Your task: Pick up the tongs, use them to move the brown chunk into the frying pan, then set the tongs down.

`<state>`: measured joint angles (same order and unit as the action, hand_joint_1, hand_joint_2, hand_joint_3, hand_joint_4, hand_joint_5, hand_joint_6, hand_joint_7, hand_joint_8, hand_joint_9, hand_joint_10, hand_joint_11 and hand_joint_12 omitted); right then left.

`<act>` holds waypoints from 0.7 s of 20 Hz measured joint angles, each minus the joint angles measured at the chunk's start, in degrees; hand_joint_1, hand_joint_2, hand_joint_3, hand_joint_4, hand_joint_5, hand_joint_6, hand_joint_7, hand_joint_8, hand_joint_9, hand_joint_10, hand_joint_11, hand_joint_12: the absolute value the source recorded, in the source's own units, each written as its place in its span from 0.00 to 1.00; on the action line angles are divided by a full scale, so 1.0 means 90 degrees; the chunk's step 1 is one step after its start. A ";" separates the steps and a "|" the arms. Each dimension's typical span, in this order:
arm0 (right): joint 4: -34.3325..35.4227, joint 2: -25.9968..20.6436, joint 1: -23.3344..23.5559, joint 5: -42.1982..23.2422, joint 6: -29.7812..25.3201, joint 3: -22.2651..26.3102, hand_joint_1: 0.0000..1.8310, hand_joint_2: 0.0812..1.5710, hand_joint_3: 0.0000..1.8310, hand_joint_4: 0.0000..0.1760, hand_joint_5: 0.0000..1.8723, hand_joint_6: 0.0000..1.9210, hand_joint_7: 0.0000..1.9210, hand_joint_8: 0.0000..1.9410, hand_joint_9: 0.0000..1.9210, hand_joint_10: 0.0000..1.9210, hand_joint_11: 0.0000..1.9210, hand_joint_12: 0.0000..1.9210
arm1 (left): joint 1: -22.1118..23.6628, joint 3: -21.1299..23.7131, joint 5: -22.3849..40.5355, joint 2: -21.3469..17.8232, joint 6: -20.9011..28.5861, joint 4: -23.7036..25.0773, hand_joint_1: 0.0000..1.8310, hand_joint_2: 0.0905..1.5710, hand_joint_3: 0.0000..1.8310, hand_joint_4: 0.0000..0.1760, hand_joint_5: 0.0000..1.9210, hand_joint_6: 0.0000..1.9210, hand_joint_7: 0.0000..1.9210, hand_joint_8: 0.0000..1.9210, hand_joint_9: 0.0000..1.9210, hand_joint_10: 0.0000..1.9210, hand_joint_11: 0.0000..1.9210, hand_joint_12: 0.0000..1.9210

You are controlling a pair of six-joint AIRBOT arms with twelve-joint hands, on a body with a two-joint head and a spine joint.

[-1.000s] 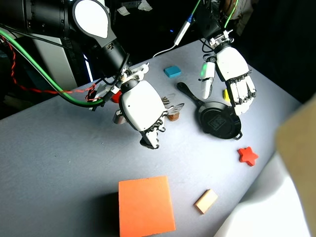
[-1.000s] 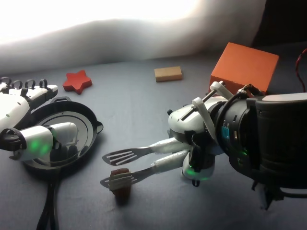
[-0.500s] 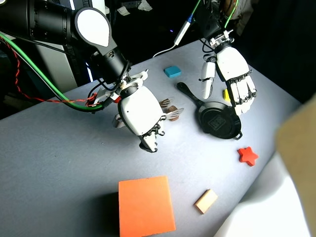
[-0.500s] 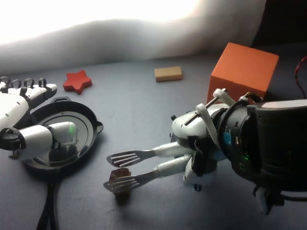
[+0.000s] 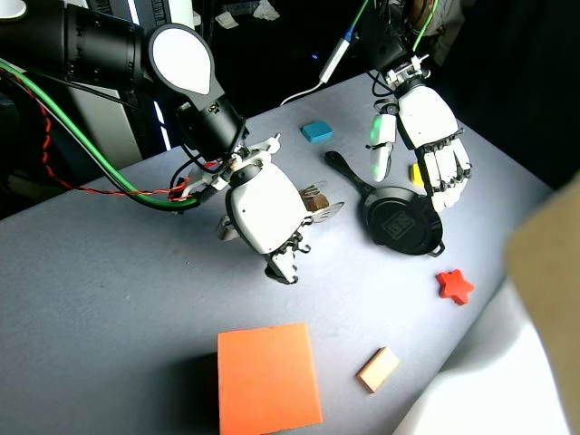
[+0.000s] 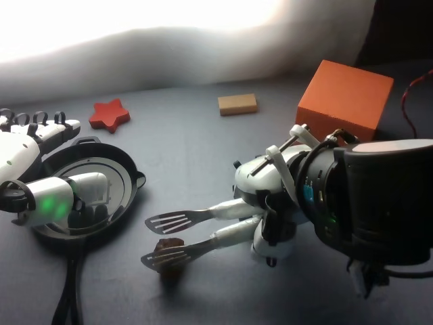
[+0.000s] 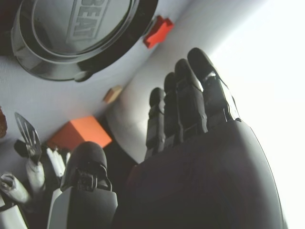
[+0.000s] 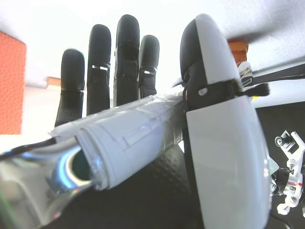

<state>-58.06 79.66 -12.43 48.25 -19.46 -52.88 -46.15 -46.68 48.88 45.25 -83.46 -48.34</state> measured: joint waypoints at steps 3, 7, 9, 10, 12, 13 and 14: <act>0.0002 0.0000 -0.0044 0.0012 0.0007 0.0000 0.58 0.71 0.00 0.00 0.29 0.36 0.46 0.00 0.25 0.43 0.04 0.87 | -0.0024 -0.0005 -0.0002 0.0000 -0.0002 -0.0002 0.00 0.77 0.00 0.25 0.07 0.00 0.10 0.00 0.11 0.00 0.00 0.43; -0.0022 0.0015 -0.0090 0.0000 0.0010 0.0000 0.58 0.72 0.00 0.00 0.28 0.36 0.45 0.00 0.24 0.44 0.03 0.88 | -0.0024 -0.0005 0.0002 0.0000 -0.0002 -0.0002 0.00 0.76 0.00 0.17 0.10 0.01 0.11 0.00 0.12 0.00 0.00 0.43; -0.0170 0.0053 -0.0121 -0.0022 0.0002 -0.0024 0.58 0.72 0.00 0.00 0.29 0.36 0.46 0.00 0.25 0.44 0.03 0.88 | -0.0022 -0.0005 0.0000 0.0000 -0.0002 0.0002 0.00 0.76 0.00 0.20 0.10 0.00 0.12 0.00 0.13 0.00 0.00 0.44; -0.0172 0.0066 -0.0124 -0.0027 0.0002 -0.0029 0.58 0.72 0.00 0.00 0.29 0.36 0.46 0.00 0.24 0.44 0.03 0.88 | -0.0022 -0.0005 0.0002 0.0000 -0.0002 0.0005 0.00 0.77 0.00 0.22 0.09 0.00 0.11 0.00 0.13 0.00 0.00 0.45; -0.0194 0.0092 -0.0138 -0.0046 -0.0002 -0.0083 0.57 0.72 0.00 0.00 0.29 0.37 0.46 0.00 0.25 0.44 0.04 0.88 | -0.0022 -0.0005 0.0000 0.0000 -0.0002 -0.0005 0.00 0.77 0.00 0.22 0.10 0.00 0.11 0.00 0.12 0.00 0.00 0.43; -0.0226 0.0117 -0.0148 -0.0058 0.0002 -0.0102 0.57 0.73 0.00 0.00 0.30 0.37 0.46 0.01 0.25 0.44 0.04 0.88 | -0.0022 -0.0005 0.0002 0.0000 -0.0002 0.0015 0.00 0.77 0.00 0.24 0.09 0.00 0.10 0.00 0.12 0.00 0.00 0.42; -0.0233 0.0141 -0.0148 -0.0053 0.0005 -0.0126 0.56 0.74 0.00 0.00 0.30 0.37 0.46 0.01 0.24 0.45 0.03 0.89 | -0.0022 -0.0002 0.0000 0.0000 -0.0002 0.0010 0.00 0.77 0.00 0.27 0.09 0.00 0.11 0.00 0.12 0.00 0.00 0.42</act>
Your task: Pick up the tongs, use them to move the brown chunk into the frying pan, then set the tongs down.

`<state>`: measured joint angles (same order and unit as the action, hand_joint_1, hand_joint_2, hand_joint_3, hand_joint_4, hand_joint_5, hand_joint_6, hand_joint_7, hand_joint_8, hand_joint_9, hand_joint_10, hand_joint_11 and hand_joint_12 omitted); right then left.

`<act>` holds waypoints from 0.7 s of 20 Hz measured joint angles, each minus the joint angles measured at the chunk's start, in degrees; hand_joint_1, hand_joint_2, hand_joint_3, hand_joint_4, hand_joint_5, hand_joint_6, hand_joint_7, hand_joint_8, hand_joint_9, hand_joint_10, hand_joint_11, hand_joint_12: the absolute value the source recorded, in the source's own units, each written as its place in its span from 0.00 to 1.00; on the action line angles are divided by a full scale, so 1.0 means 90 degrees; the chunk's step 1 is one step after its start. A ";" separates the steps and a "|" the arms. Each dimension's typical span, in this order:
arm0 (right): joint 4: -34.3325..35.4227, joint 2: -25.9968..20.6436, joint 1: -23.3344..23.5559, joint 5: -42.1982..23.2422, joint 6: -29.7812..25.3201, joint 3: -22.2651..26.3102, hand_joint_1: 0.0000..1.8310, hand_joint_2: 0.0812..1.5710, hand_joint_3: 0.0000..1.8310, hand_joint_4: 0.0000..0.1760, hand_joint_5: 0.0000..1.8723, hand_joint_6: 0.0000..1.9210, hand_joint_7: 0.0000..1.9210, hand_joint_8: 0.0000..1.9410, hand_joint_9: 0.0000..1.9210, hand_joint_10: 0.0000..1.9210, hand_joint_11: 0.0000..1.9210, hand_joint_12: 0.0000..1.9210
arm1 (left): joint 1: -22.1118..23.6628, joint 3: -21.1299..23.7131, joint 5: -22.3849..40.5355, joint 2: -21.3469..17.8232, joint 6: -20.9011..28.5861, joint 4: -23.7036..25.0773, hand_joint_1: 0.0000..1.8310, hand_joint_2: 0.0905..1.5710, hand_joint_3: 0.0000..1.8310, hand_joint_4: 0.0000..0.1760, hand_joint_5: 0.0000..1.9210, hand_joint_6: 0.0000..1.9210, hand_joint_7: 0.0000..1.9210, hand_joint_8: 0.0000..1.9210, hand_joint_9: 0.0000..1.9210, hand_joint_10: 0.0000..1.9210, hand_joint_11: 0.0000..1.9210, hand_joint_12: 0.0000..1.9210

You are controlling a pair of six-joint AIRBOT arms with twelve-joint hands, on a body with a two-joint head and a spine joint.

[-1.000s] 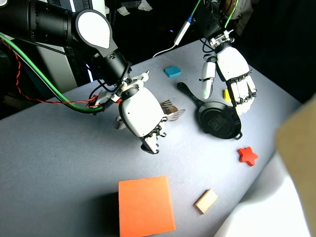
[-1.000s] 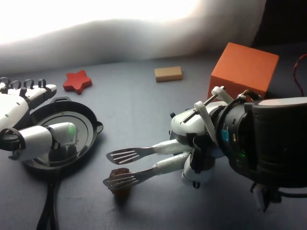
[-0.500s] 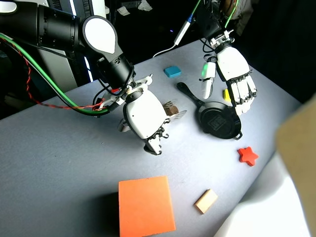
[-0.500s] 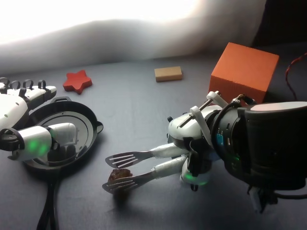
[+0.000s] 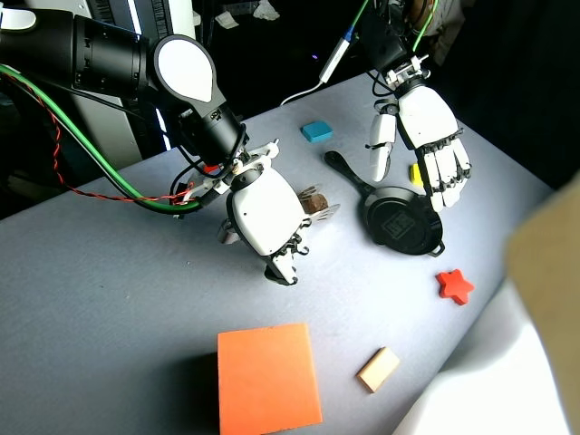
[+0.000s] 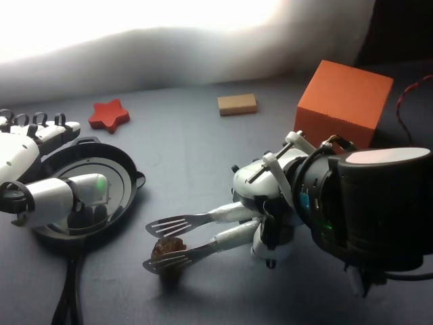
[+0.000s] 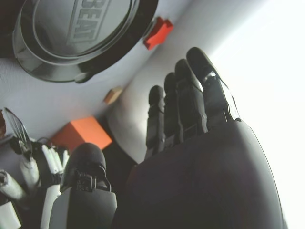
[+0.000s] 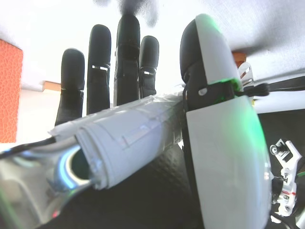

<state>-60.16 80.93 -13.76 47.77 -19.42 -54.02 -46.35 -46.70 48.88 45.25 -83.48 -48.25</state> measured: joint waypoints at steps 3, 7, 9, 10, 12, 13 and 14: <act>-0.0024 0.0044 0.0000 -0.0022 0.0007 -0.0080 0.56 0.75 0.00 0.00 0.33 0.36 0.48 0.01 0.25 0.45 0.05 0.88 | 0.0000 -0.0002 0.0000 0.0000 0.0000 0.0000 0.00 0.77 0.00 0.20 0.09 0.00 0.09 0.00 0.11 0.00 0.00 0.41; -0.0066 0.0044 -0.0019 -0.0063 0.0007 -0.0087 0.56 0.75 0.00 0.00 0.37 0.32 0.49 0.02 0.28 0.43 0.08 0.87 | 0.0000 -0.0002 0.0000 0.0000 0.0000 0.0000 0.00 0.78 0.00 0.16 0.10 0.00 0.12 0.00 0.13 0.01 0.00 0.47; -0.0124 0.0044 -0.0046 -0.0087 0.0015 -0.0085 0.56 0.75 0.00 0.00 0.37 0.31 0.48 0.02 0.28 0.43 0.08 0.86 | 0.0000 -0.0002 0.0007 0.0022 0.0000 -0.0007 0.00 0.78 0.00 0.20 0.09 0.00 0.11 0.00 0.12 0.00 0.00 0.44; -0.0126 0.0024 -0.0051 -0.0090 0.0022 -0.0070 0.56 0.75 0.00 0.00 0.37 0.31 0.48 0.02 0.28 0.43 0.08 0.86 | 0.0000 -0.0002 -0.0002 0.0027 0.0000 -0.0007 0.00 0.78 0.00 0.20 0.08 0.00 0.11 0.00 0.13 0.00 0.00 0.45; -0.0168 -0.0015 -0.0092 -0.0136 0.0022 -0.0046 0.56 0.75 0.00 0.00 0.38 0.30 0.49 0.02 0.29 0.42 0.09 0.85 | -0.0002 -0.0002 0.0002 0.0034 0.0000 -0.0010 0.00 0.77 0.00 0.19 0.09 0.00 0.10 0.00 0.12 0.00 0.00 0.44; -0.0168 -0.0017 -0.0092 -0.0138 0.0027 -0.0046 0.59 0.76 0.01 0.00 0.40 0.61 0.50 0.02 0.29 0.42 0.10 0.86 | -0.0002 -0.0002 0.0002 0.0034 0.0000 -0.0007 0.00 0.78 0.00 0.15 0.10 0.00 0.11 0.00 0.13 0.01 0.00 0.45; -0.0168 -0.0017 -0.0092 -0.0138 0.0029 -0.0046 0.58 0.79 0.01 0.00 0.37 0.71 0.49 0.02 0.29 0.43 0.10 0.88 | -0.0002 -0.0002 0.0000 0.0034 0.0000 0.0000 0.00 0.77 0.00 0.16 0.10 0.00 0.11 0.00 0.13 0.01 0.00 0.45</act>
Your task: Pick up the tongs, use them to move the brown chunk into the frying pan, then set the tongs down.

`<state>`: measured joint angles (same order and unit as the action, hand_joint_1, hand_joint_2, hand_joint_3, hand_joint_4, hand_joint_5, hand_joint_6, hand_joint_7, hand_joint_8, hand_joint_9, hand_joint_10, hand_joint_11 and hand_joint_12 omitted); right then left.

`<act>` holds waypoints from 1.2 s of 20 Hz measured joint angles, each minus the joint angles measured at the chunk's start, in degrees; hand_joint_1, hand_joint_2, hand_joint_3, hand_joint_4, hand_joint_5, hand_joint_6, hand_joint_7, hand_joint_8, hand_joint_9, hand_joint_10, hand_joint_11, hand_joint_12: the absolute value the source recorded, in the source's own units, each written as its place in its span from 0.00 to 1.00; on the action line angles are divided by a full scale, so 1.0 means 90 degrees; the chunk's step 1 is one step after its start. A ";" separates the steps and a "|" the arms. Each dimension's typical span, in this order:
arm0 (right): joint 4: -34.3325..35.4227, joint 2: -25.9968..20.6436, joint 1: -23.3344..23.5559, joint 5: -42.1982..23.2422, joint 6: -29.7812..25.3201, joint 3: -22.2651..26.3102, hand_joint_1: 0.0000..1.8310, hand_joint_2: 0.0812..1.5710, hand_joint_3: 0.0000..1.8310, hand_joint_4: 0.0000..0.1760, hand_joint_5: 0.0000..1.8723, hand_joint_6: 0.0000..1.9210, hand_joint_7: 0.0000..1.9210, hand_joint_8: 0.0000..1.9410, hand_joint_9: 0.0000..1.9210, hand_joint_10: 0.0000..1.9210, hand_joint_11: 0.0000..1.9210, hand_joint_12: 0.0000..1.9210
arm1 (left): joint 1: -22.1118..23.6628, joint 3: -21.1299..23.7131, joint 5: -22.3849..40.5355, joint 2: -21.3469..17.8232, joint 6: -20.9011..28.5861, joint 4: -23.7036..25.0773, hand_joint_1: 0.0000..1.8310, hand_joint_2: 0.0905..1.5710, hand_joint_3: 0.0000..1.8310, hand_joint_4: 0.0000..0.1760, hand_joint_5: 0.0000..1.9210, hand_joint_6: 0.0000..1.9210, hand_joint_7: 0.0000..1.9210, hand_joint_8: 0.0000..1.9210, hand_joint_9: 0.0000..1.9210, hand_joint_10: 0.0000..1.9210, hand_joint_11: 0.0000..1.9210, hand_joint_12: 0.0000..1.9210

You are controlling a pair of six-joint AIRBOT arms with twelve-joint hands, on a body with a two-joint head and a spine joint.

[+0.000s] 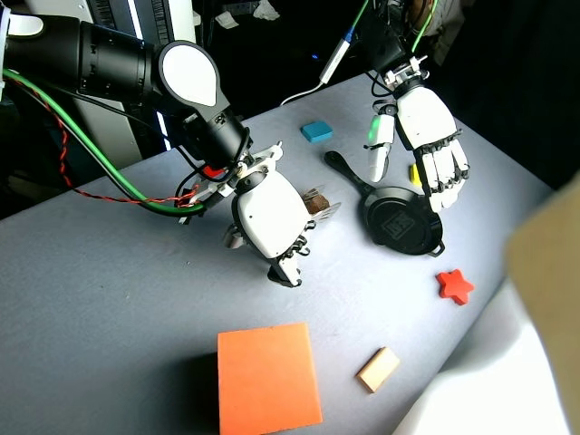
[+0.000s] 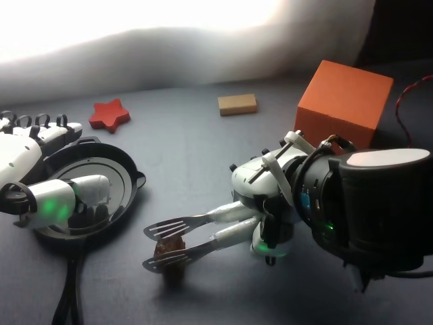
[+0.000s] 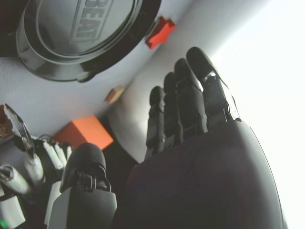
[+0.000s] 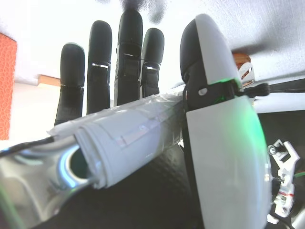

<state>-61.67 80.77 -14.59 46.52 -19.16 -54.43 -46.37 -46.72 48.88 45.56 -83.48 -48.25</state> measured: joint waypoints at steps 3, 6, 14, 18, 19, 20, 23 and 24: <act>-0.0044 -0.0066 -0.0068 -0.0080 0.0017 0.0041 0.58 0.81 0.00 0.00 0.36 0.75 0.50 0.02 0.29 0.44 0.10 0.88 | 0.0000 -0.0002 0.0000 0.0000 0.0000 0.0000 0.00 0.78 0.00 0.19 0.10 0.00 0.11 0.00 0.13 0.01 0.00 0.45; -0.0095 -0.0114 -0.0114 -0.0141 0.0027 0.0087 0.61 0.75 0.00 0.00 0.45 0.63 0.58 0.06 0.37 0.46 0.20 0.87 | 0.0000 -0.0061 0.0022 0.0000 0.0002 -0.0010 0.00 0.78 0.00 0.20 0.09 0.00 0.11 0.00 0.13 0.00 0.00 0.43; -0.0053 -0.0158 -0.0187 -0.0100 0.0102 0.0083 0.66 0.71 0.00 0.00 0.52 0.57 0.53 0.40 0.48 0.42 0.27 0.87 | 0.0000 -0.0073 0.0002 0.0005 0.0002 -0.0010 0.00 0.79 0.00 0.19 0.07 0.00 0.10 0.00 0.12 0.00 0.00 0.40; 0.0211 -0.0175 -0.0267 -0.0005 0.0160 0.0087 0.66 0.71 0.00 0.00 0.50 0.61 0.51 0.49 0.50 0.45 0.29 0.87 | 0.0000 -0.0073 0.0002 0.0005 0.0002 -0.0015 0.00 0.78 0.00 0.16 0.09 0.01 0.12 0.00 0.14 0.01 0.00 0.45; 0.0231 -0.0187 -0.0265 -0.0002 0.0151 0.0085 0.73 0.70 0.00 0.00 0.49 0.58 0.53 0.44 0.46 0.63 0.29 0.88 | 0.0000 -0.0073 0.0002 0.0005 0.0002 -0.0007 0.00 0.77 0.00 0.21 0.08 0.00 0.11 0.00 0.14 0.00 0.00 0.44; 0.0233 -0.0194 -0.0265 -0.0002 0.0151 0.0085 0.74 0.70 0.00 0.00 0.49 0.58 0.53 0.43 0.45 0.67 0.29 0.88 | 0.0000 -0.0073 0.0002 0.0005 0.0005 0.0010 0.00 0.77 0.00 0.21 0.08 0.00 0.11 0.00 0.13 0.00 0.00 0.43; 0.0245 -0.0197 -0.0257 0.0024 0.0155 0.0085 0.75 0.69 0.00 0.00 0.51 0.55 0.56 0.39 0.47 0.65 0.32 0.87 | 0.0000 -0.0073 0.0002 0.0005 0.0002 -0.0017 0.00 0.78 0.00 0.20 0.08 0.00 0.11 0.00 0.13 0.00 0.00 0.42; 0.0245 -0.0197 -0.0257 0.0024 0.0155 0.0085 0.75 0.68 0.00 0.00 0.51 0.54 0.57 0.38 0.47 0.65 0.32 0.87 | 0.0002 -0.0073 0.0002 0.0005 0.0002 -0.0015 0.00 0.78 0.00 0.19 0.08 0.00 0.11 0.00 0.13 0.00 0.00 0.42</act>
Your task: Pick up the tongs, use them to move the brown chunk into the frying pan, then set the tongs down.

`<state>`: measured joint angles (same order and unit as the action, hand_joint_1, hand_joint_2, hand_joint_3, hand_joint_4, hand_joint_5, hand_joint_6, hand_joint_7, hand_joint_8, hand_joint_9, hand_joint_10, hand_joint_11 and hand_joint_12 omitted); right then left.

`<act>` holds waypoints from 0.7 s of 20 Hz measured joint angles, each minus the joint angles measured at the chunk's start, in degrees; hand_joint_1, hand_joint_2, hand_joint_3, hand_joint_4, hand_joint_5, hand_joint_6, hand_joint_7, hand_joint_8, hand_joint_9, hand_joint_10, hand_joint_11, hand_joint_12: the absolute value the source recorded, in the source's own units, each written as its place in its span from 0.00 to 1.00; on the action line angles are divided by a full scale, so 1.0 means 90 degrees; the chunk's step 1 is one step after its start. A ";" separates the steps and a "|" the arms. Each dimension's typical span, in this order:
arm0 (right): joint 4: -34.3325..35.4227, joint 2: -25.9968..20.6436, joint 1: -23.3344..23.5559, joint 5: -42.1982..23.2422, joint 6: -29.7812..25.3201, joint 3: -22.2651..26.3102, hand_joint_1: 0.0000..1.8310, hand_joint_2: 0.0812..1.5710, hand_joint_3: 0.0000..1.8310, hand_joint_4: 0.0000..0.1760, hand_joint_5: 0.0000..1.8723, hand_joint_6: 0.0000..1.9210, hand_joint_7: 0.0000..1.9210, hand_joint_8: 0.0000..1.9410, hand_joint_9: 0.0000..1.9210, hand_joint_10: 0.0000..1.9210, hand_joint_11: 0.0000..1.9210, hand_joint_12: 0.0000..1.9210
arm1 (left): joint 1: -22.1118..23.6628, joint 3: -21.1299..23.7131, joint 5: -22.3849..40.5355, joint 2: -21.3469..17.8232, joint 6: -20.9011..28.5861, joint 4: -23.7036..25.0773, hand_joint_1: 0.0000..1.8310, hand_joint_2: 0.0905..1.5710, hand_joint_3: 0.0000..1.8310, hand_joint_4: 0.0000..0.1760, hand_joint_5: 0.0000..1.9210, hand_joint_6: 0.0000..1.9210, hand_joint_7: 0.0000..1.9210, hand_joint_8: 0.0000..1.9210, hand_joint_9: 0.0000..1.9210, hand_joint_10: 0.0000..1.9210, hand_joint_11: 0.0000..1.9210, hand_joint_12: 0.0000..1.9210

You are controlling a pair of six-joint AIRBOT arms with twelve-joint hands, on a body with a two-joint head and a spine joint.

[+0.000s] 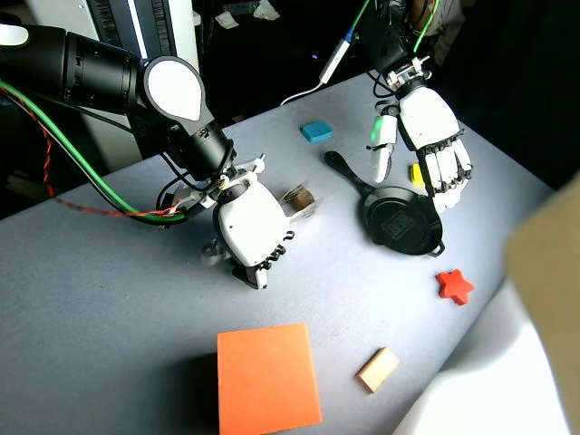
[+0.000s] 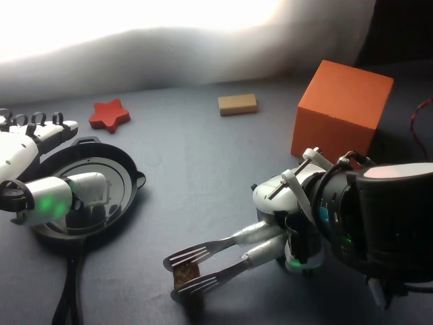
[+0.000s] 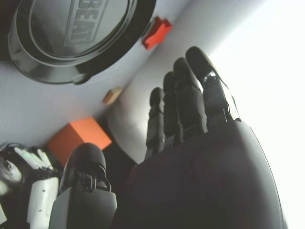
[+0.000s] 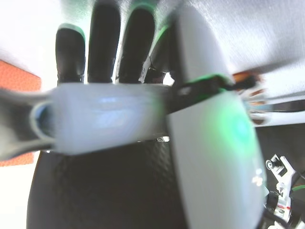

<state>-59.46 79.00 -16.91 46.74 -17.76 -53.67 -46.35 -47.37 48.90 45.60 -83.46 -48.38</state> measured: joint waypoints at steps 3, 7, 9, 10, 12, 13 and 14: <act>0.0095 -0.0007 0.0053 0.0012 0.0044 0.0000 0.75 0.69 0.00 0.00 0.50 0.56 0.56 0.40 0.46 0.66 0.30 0.88 | 0.0000 0.0000 0.0000 0.0000 0.0000 0.0002 0.00 0.79 0.00 0.18 0.09 0.00 0.12 0.00 0.14 0.00 0.00 0.44; 0.0228 -0.0027 0.0170 0.0024 0.0170 -0.0005 0.68 0.69 0.00 0.00 0.51 0.58 0.54 0.44 0.48 0.54 0.30 0.87 | 0.0000 0.0000 0.0000 0.0000 0.0007 0.0005 0.00 0.78 0.00 0.18 0.09 0.00 0.11 0.00 0.13 0.00 0.00 0.45; 0.0240 -0.0034 0.0172 0.0024 0.0187 -0.0005 0.67 0.68 0.00 0.00 0.53 0.55 0.55 0.42 0.53 0.44 0.31 0.86 | 0.0000 0.0000 0.0000 0.0000 0.0007 -0.0002 0.00 0.78 0.00 0.18 0.09 0.00 0.11 0.00 0.13 0.00 0.00 0.45; 0.0279 -0.0039 0.0192 0.0034 0.0214 -0.0005 0.67 0.68 0.00 0.00 0.54 0.55 0.55 0.42 0.53 0.42 0.31 0.86 | 0.0000 0.0000 0.0000 0.0000 0.0010 -0.0002 0.00 0.77 0.00 0.18 0.09 0.00 0.12 0.00 0.14 0.00 0.00 0.47; 0.0299 -0.0058 0.0253 0.0032 0.0294 -0.0005 0.67 0.70 0.00 0.00 0.52 0.58 0.53 0.45 0.51 0.42 0.29 0.86 | 0.0000 0.0000 0.0000 0.0000 0.0012 0.0005 0.00 0.78 0.00 0.17 0.09 0.00 0.11 0.00 0.14 0.00 0.00 0.46; 0.0323 -0.0080 0.0274 0.0029 0.0323 -0.0005 0.73 0.69 0.00 0.00 0.52 0.56 0.55 0.39 0.47 0.60 0.30 0.85 | 0.0000 0.0000 0.0000 0.0000 0.0019 0.0002 0.00 0.79 0.00 0.16 0.09 0.00 0.12 0.00 0.14 0.00 0.00 0.44; 0.0335 -0.0092 0.0294 0.0029 0.0364 -0.0005 0.68 0.69 0.00 0.00 0.52 0.57 0.55 0.42 0.49 0.51 0.30 0.85 | 0.0000 0.0000 0.0000 0.0000 0.0019 -0.0002 0.00 0.78 0.00 0.18 0.09 0.00 0.12 0.00 0.14 0.00 0.00 0.44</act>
<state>-56.45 78.17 -14.26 47.00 -14.48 -53.71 -46.35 -47.37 48.90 45.60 -83.29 -48.40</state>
